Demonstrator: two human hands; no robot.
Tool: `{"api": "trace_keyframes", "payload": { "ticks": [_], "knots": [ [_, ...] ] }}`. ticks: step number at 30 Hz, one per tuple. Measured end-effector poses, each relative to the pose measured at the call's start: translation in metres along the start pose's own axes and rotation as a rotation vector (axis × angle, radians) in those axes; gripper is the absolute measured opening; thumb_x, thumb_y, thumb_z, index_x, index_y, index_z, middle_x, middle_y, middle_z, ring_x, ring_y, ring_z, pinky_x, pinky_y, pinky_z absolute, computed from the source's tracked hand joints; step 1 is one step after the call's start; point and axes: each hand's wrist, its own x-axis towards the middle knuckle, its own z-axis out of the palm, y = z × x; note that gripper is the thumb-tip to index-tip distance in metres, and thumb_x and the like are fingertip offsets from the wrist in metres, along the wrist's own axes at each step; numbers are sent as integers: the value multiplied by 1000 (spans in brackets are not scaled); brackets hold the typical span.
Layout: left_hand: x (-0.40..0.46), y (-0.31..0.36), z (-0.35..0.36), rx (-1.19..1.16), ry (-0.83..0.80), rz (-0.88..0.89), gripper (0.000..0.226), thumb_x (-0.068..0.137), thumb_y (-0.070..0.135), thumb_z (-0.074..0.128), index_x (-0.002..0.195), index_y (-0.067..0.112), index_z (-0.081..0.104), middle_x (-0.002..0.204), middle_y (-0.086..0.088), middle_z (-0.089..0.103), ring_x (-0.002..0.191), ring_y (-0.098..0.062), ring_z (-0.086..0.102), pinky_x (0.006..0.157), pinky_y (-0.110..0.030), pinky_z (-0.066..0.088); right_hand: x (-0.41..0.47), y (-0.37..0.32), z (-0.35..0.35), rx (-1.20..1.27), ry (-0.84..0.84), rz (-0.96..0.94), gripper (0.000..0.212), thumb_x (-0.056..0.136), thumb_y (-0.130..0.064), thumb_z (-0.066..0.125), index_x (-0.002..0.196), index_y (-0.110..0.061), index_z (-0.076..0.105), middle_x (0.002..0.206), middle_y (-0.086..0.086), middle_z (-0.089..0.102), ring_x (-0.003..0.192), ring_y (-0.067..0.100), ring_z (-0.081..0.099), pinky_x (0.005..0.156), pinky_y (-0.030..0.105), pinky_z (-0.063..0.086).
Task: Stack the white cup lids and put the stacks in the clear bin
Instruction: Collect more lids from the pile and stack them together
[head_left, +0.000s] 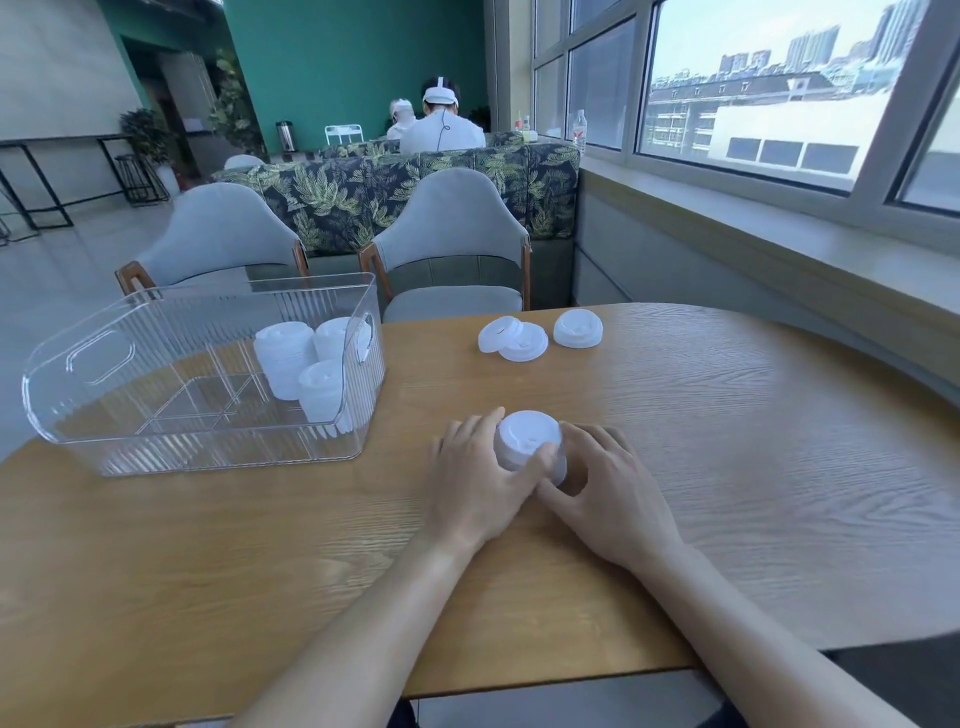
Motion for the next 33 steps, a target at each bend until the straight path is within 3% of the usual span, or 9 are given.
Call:
{"api": "trace_keyframes", "payload": {
  "ticks": [4, 8, 12, 16, 18, 20, 23, 33],
  "knots": [
    [-2, -1, 0, -46, 21, -17, 65, 86, 72, 41, 127, 28, 64, 121, 18, 66, 113, -8, 54, 102, -31, 37, 0, 0, 0, -29, -37, 34, 65, 84, -73, 55, 134, -32, 55, 130, -22, 55, 129, 2, 37, 98, 21, 38],
    [-1, -3, -2, -146, 68, -89, 32, 100, 51, 50, 105, 27, 72, 96, 15, 70, 99, -10, 57, 95, -39, 46, 0, -1, -1, -47, -58, 33, 71, 81, -77, 54, 137, -32, 52, 131, -21, 53, 129, 3, 38, 102, 25, 39],
    [-1, -4, -3, -191, 73, -130, 26, 100, 41, 54, 93, 25, 73, 86, 18, 68, 95, -10, 57, 95, -40, 46, 1, 1, 1, -63, -92, 32, 74, 81, -73, 52, 141, -29, 48, 137, -18, 52, 132, 4, 37, 106, 27, 40],
    [-1, -5, -2, -187, 57, -132, 15, 95, 37, 61, 91, 28, 72, 84, 19, 68, 96, -8, 58, 96, -38, 46, 2, 0, 1, -69, -108, 59, 91, 76, -84, 42, 146, -27, 45, 141, -15, 50, 134, 6, 37, 109, 31, 39],
    [0, -5, -2, -181, 55, -135, 12, 93, 37, 63, 91, 29, 71, 84, 18, 69, 96, -7, 58, 97, -39, 46, 2, 0, 0, -54, -113, 73, 94, 78, -86, 42, 151, -26, 40, 144, -15, 48, 137, 6, 35, 111, 32, 37],
    [0, -6, -1, -189, 52, -132, 10, 91, 38, 63, 91, 30, 70, 83, 19, 70, 96, -6, 59, 96, -39, 47, 2, 0, 0, -37, -106, 75, 84, 85, -78, 46, 153, -28, 38, 145, -16, 48, 138, 6, 34, 112, 32, 36],
    [0, -8, -1, -212, 47, -114, 9, 90, 37, 64, 89, 31, 70, 84, 21, 70, 94, -6, 61, 95, -41, 49, 2, 0, 0, -33, -96, 62, 71, 91, -67, 48, 150, -28, 42, 145, -15, 49, 138, 6, 35, 113, 32, 36],
    [-1, -9, -2, -250, 31, -111, 24, 79, 55, 56, 85, 34, 68, 83, 22, 69, 89, -5, 64, 89, -43, 52, 4, 1, 2, -47, -96, 79, 59, 100, -55, 42, 149, -22, 48, 144, -13, 53, 136, 9, 38, 112, 30, 33]
  ]
}}
